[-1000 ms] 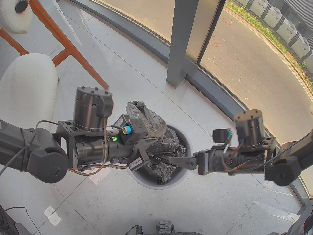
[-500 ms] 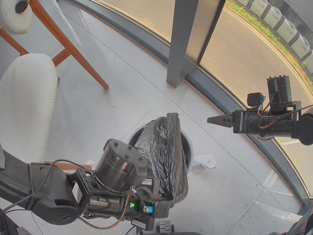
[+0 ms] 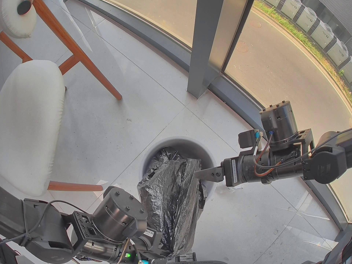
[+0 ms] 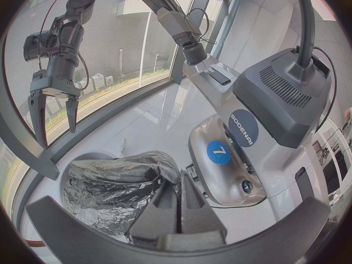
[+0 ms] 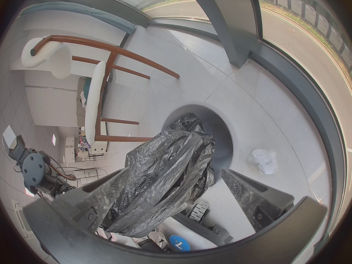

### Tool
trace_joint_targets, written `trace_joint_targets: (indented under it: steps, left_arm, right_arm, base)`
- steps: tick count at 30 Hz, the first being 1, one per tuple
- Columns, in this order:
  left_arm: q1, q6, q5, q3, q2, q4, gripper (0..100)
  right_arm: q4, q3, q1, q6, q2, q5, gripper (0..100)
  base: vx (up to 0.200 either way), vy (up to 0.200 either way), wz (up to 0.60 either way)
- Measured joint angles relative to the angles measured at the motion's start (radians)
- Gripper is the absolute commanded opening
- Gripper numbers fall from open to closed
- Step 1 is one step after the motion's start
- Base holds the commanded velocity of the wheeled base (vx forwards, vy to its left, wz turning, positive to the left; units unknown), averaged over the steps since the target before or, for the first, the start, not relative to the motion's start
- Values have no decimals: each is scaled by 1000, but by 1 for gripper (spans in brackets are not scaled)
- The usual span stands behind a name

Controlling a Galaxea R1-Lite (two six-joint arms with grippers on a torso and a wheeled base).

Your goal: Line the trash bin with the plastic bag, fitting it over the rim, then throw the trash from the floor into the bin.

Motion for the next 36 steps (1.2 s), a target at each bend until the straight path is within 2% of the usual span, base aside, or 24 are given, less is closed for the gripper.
trace_joint_targets:
  steps: [7, 11, 15, 21, 25, 32, 36]
  left_arm:
    - [20, -32, 1, 115, -46, 1, 0]
    - [69, -45, 2, 221, -86, -1, 0]
    - [147, -45, 4, 266, -106, -4, 0]
    - [268, -28, 4, 256, -118, -8, 0]
    - [304, -17, 4, 217, -119, -10, 0]
    - [315, -15, 4, 194, -118, -9, 0]
    - [317, -15, 4, 198, -120, -7, 0]
  right_arm:
    - [1, -13, 16, -2, 43, -1, 100]
    - [1, -38, 40, -3, 80, -2, 100]
    - [1, -60, 61, -3, 111, -12, 100]
    - [7, -57, 83, 1, 136, -27, 100]
    - [12, -35, 87, 4, 139, -30, 100]
    - [0, -2, 105, 24, 153, -28, 100]
    - [-10, -10, 113, 86, 178, -27, 100]
  base:
    - [0, 0, 0]
    - [0, 0, 0]
    - [0, 0, 0]
    - [0, 0, 0]
    - [0, 0, 0]
    - [0, 0, 0]
    - [0, 0, 0]
